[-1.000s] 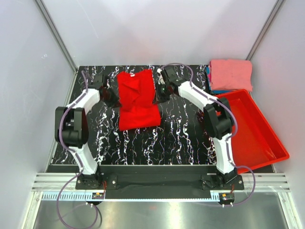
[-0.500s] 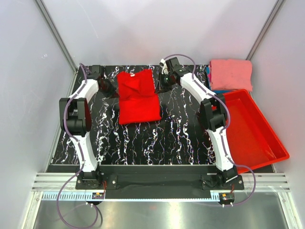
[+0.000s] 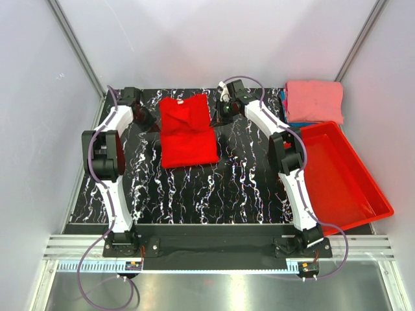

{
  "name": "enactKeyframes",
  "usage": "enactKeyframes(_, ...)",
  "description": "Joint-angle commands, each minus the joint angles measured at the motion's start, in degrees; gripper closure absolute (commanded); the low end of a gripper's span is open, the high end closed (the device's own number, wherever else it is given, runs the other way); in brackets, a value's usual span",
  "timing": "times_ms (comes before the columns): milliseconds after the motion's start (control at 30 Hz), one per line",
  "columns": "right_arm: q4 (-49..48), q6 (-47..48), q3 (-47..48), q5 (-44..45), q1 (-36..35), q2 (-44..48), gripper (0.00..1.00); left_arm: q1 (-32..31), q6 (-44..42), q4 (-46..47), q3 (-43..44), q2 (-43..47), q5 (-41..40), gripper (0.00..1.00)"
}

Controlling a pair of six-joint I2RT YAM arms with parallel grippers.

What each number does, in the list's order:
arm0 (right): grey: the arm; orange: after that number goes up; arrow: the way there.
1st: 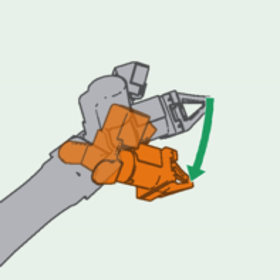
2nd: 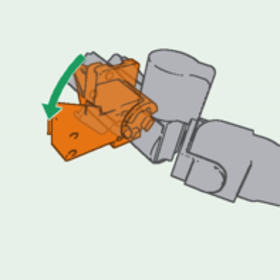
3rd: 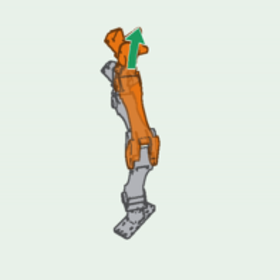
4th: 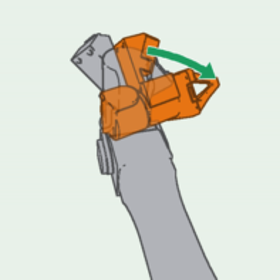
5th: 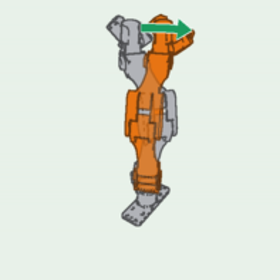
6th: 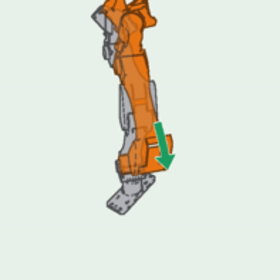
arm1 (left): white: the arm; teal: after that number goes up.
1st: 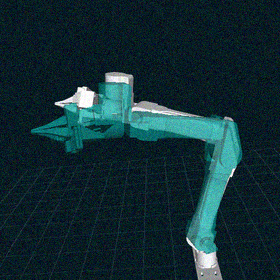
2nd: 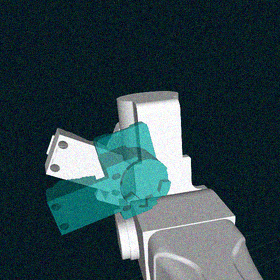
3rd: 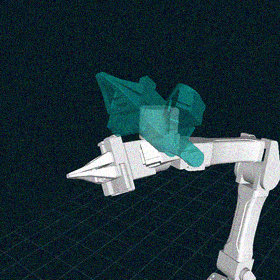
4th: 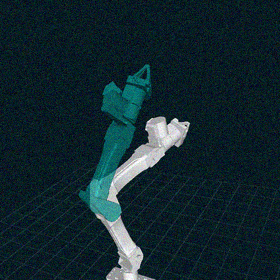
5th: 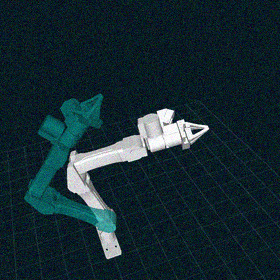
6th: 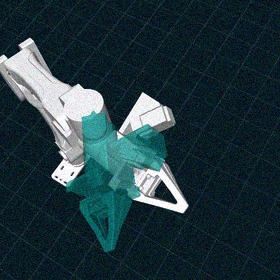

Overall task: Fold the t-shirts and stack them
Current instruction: Fold the tshirt

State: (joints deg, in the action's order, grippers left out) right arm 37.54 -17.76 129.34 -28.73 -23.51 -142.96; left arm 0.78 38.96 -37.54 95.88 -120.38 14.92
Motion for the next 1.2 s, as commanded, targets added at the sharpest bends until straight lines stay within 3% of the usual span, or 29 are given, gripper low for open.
enactKeyframes(0,-2.91,0.01,4.34,-2.38,0.57,-0.74,1.0,0.98,0.5,0.89,2.83,-0.47,-0.76,1.0)
enactKeyframes(100,-4.57,-0.17,4.17,-3.0,0.74,-1.01,1.0,0.98,0.5,2.38,1.95,0.4,-0.33,0.92)
enactKeyframes(167,-4.84,-0.26,5.22,-3.09,0.83,-1.97,0.93,1.07,0.33,4.21,0.72,1.46,-0.5,0.72)
enactKeyframes(200,-3.8,-0.35,6.18,-3.09,1.09,-2.5,0.86,0.9,-0.02,4.92,0.46,2.68,-0.42,0.46)
enactKeyframes(267,-2.04,-0.08,9.26,-3.0,1.27,-3.2,0.7,1.07,-1.51,4.67,0.01,3.91,-0.33,0.36)
enactKeyframes(333,-0.19,0.0,8.66,-1.69,1.53,-2.16,0.63,0.98,-4.5,3.36,-0.51,6.64,-2.25,0.26)
enactKeyframes(400,1.3,0.88,6.55,-0.54,1.62,1.26,0.54,0.98,-5.91,0.98,-2.0,10.49,-3.92,0.26)
enactKeyframes(500,0.88,2.29,-3.87,1.31,1.71,7.67,0.52,0.37,-6.62,2.9,-11.3,17.77,-4.37,0.27)
enactKeyframes(600,-1.59,3.25,-13.8,0.0,1.71,13.92,0.53,-0.43,-5.83,8.96,-27.35,25.35,-2.45,0.3)
enactKeyframes(700,-3.7,3.52,-21.64,-2.2,1.62,18.14,0.57,-4.2,-5.47,14.24,-35.29,29.67,-1.21,0.32)
enactKeyframes(900,-8.35,4.22,-31.42,-4.49,1.71,21.75,0.55,-7.37,-6.61,16.96,-39.62,29.93,0.28,0.33)
enactKeyframes(1167,-8.44,4.05,-30.37,-8.18,1.62,17.71,0.53,-7.37,-6.53,18.65,-41.56,28.8,-1.38,0.3)
